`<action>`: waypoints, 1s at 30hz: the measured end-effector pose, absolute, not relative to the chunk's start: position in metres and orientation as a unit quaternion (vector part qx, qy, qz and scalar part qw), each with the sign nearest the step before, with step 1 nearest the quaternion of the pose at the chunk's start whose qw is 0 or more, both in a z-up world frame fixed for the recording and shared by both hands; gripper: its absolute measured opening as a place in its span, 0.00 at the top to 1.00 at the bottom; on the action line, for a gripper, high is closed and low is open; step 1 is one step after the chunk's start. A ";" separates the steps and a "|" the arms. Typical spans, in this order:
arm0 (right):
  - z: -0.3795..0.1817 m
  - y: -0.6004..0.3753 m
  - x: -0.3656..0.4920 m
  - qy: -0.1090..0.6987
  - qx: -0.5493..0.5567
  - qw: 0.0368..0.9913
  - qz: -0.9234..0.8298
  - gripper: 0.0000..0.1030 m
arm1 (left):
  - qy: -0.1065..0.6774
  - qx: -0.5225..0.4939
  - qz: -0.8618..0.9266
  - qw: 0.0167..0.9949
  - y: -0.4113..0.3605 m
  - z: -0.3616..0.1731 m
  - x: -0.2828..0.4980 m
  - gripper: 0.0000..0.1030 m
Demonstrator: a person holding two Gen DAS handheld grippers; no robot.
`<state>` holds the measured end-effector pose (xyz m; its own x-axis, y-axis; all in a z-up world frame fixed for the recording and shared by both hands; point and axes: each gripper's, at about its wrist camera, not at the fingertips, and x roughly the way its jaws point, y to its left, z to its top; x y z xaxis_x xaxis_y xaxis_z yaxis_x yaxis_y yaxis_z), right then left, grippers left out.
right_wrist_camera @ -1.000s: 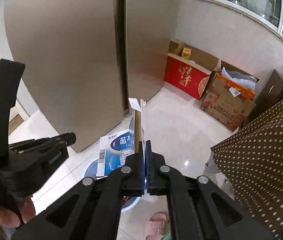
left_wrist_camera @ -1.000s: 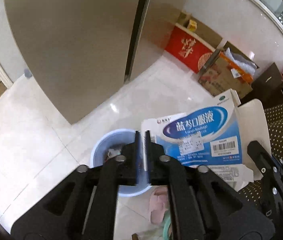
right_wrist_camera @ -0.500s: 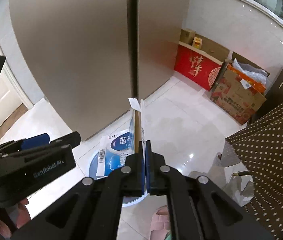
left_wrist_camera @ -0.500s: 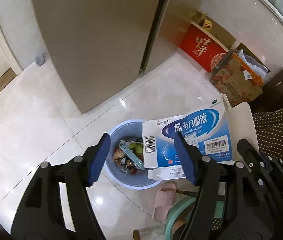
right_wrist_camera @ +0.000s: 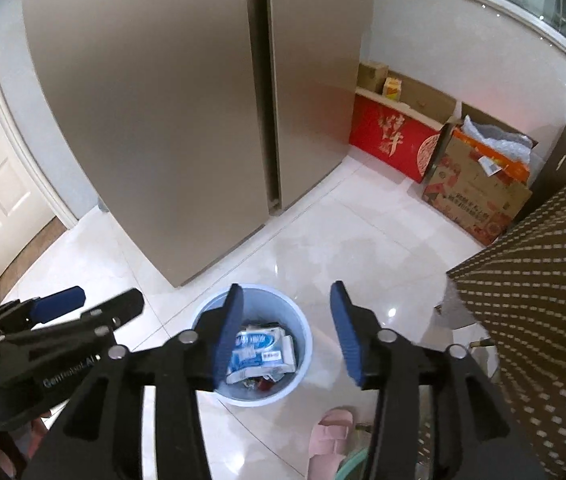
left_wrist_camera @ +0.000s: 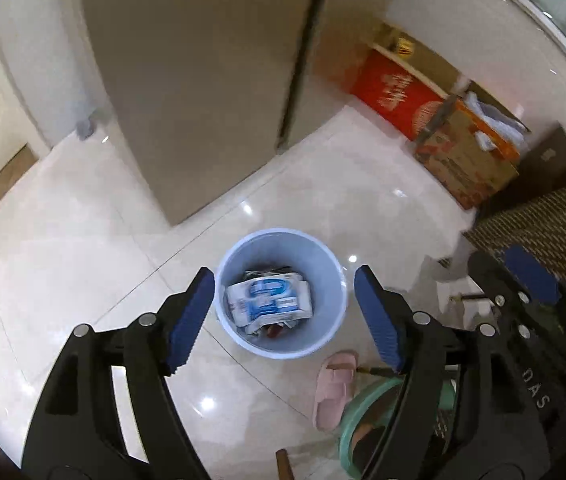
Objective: Collect trash
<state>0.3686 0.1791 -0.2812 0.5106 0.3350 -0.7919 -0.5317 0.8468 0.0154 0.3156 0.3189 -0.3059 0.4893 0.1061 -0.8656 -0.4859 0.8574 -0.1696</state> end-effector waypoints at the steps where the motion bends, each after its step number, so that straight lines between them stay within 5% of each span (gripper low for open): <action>1: -0.273 0.173 0.364 0.423 -0.114 0.864 0.248 0.47 | 0.468 -0.192 0.167 0.846 0.310 -0.296 0.312 0.30; 9: -0.187 0.094 0.311 0.373 -0.078 0.896 0.230 0.24 | 0.413 -0.129 0.133 0.892 0.250 -0.212 0.271 0.30; 19: -0.089 -0.020 0.212 0.267 -0.046 0.947 0.171 0.14 | 0.314 -0.092 0.072 0.942 0.167 -0.114 0.192 0.29; 30: -0.018 -0.101 0.104 0.160 -0.007 0.978 0.133 0.09 | 0.194 -0.038 0.044 0.979 0.086 -0.029 0.090 0.17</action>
<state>0.1037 -0.1008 -0.0183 0.9135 0.2575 -0.3151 -0.2623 0.9646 0.0279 0.0897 0.0860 -0.0295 0.9210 0.0715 -0.3829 -0.1008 0.9933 -0.0570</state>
